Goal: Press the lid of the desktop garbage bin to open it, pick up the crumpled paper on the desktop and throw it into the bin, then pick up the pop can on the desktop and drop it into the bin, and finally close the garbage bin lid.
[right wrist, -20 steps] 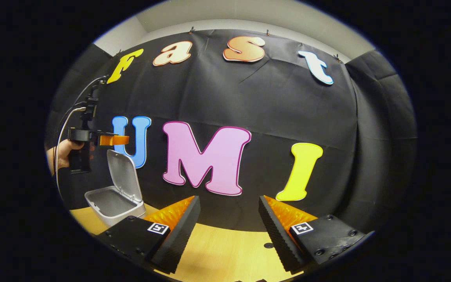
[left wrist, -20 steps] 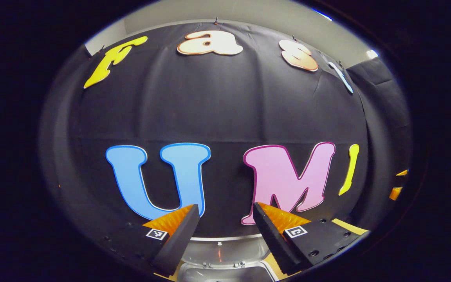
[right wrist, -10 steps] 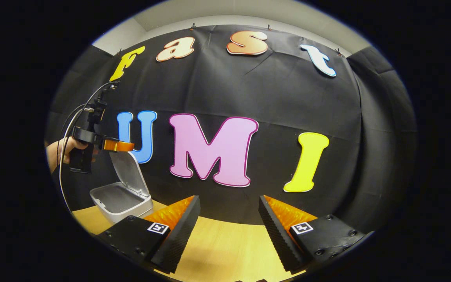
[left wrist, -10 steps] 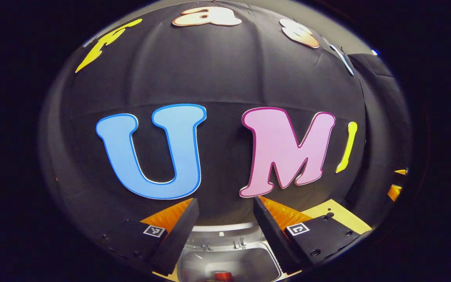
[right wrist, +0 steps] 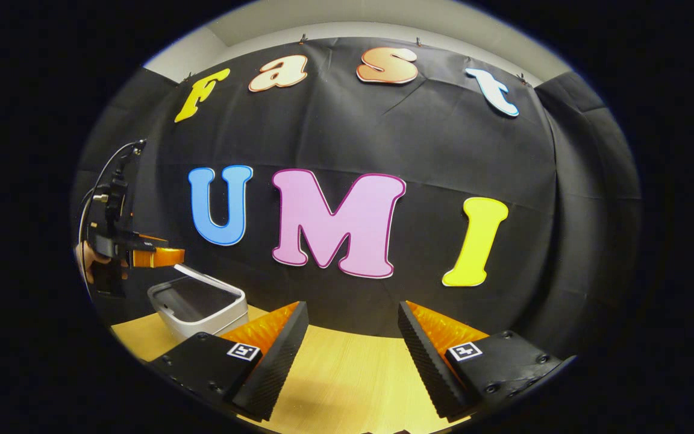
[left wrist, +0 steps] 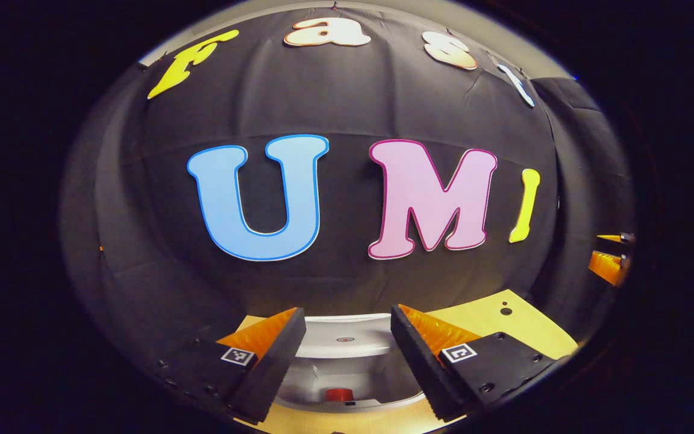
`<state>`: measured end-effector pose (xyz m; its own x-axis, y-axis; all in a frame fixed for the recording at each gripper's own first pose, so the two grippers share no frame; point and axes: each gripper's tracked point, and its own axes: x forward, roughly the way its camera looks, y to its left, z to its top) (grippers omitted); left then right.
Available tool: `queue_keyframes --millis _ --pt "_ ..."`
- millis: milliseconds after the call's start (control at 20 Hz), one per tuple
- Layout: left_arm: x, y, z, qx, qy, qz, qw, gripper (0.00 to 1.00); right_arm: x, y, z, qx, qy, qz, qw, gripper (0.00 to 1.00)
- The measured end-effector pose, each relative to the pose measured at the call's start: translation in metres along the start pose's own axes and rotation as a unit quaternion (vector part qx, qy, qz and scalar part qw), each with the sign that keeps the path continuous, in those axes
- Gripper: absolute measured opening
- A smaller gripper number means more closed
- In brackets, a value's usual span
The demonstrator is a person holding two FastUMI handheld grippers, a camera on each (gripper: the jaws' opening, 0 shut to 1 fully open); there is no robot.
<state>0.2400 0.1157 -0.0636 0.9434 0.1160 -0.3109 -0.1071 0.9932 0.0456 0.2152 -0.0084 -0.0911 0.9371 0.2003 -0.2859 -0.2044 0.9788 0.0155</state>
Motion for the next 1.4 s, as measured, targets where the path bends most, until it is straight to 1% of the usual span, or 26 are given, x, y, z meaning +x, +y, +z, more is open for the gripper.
queue_keyframes --millis 100,300,550,600,800,850,900,1000,1100,1150,1200,1300,1400 --pt "-0.004 -0.001 -0.018 -0.005 -0.006 -0.001 1.0 0.98 -0.007 0.0 -0.005 -0.014 -0.001 -0.004 1.0 0.96" --pt "-0.008 -0.002 -0.058 -0.001 0.015 0.0 1.0 0.98 -0.021 0.002 -0.031 -0.029 0.026 -0.003 0.999 0.96" --pt "-0.009 -0.002 -0.103 0.013 0.052 0.001 0.999 0.99 -0.037 -0.011 -0.042 -0.022 0.032 -0.022 0.999 0.97" --pt "-0.012 0.0 -0.098 0.019 0.038 -0.001 0.999 1.0 -0.039 -0.014 -0.046 -0.019 0.036 -0.025 0.999 0.96" --pt "-0.005 -0.006 -0.112 0.027 0.062 -0.015 0.998 1.0 -0.045 -0.023 -0.053 -0.019 0.041 -0.035 0.998 0.97" --pt "-0.006 -0.007 -0.109 0.023 0.057 -0.017 0.998 1.0 -0.046 -0.024 -0.054 -0.019 0.04 -0.037 0.998 0.97" --pt "-0.006 -0.006 -0.112 0.024 0.065 -0.016 0.998 1.0 -0.047 -0.024 -0.055 -0.018 0.038 -0.037 0.998 0.97" --pt "-0.008 -0.006 -0.109 0.027 0.059 -0.01 0.998 1.0 -0.048 -0.021 -0.058 -0.009 0.038 -0.035 0.999 0.97" --pt "-0.01 -0.008 -0.105 0.026 0.053 0.006 0.998 0.99 -0.049 -0.017 -0.059 -0.001 0.039 -0.032 0.999 0.96" --pt "-0.013 -0.009 -0.105 0.022 0.049 0.015 0.998 0.98 -0.051 -0.015 -0.06 0.0 0.04 -0.031 0.999 0.97" --pt "-0.018 -0.013 -0.101 0.019 0.036 0.016 0.999 0.99 -0.054 -0.014 -0.057 0.002 0.038 -0.032 0.999 0.97" --pt "-0.028 -0.016 -0.095 0.016 0.01 0.023 1.0 0.95 -0.062 -0.012 -0.052 0.006 0.032 -0.034 0.999 0.97" --pt "-0.048 -0.027 -0.08 0.013 -0.018 0.02 1.0 0.94 -0.074 -0.01 -0.046 0.008 0.023 -0.041 0.999 0.97"
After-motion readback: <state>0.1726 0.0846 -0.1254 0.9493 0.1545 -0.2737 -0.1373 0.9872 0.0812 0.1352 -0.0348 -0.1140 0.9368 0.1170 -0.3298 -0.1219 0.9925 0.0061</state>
